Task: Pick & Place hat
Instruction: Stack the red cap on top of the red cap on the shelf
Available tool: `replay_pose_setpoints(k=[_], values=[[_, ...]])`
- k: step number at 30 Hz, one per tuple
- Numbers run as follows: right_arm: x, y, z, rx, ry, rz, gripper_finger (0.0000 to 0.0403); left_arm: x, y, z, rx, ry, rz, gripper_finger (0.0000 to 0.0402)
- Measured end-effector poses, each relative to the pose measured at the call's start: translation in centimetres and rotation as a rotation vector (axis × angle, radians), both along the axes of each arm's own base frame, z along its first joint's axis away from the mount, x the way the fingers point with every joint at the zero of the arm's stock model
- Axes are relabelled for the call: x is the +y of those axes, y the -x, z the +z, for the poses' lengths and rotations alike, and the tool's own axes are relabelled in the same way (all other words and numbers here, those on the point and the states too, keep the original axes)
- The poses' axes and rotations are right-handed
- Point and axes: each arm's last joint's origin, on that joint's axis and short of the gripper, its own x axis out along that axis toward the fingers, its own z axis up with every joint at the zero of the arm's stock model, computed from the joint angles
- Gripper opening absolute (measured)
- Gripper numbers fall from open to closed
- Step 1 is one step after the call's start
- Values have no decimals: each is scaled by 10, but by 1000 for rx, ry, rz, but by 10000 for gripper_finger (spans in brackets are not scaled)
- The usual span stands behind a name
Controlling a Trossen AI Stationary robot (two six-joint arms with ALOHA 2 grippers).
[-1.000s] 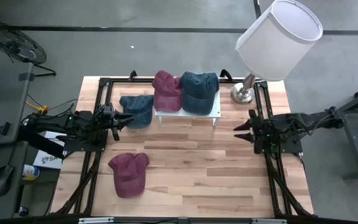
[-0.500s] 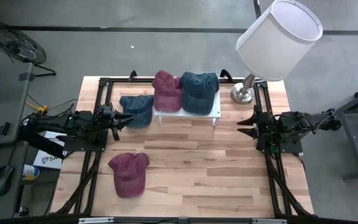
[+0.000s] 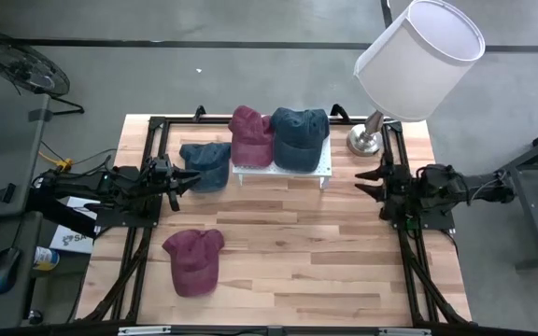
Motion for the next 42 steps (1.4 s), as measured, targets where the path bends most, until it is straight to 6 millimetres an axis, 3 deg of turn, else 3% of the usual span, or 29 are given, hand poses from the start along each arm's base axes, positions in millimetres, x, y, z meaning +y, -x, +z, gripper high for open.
replay_pose_setpoints(k=[14, 25, 42], values=[[3, -15, -51, -70, 11, 47, 126, 0, 0, 0, 0, 0, 0, 90], [-2, -13, -55, -104, 88, -14, 126, 0, 0, 0, 0, 0, 0, 90], [-4, -9, -66, -19, 48, 13, 126, 0, 0, 0, 0, 0, 0, 90]])
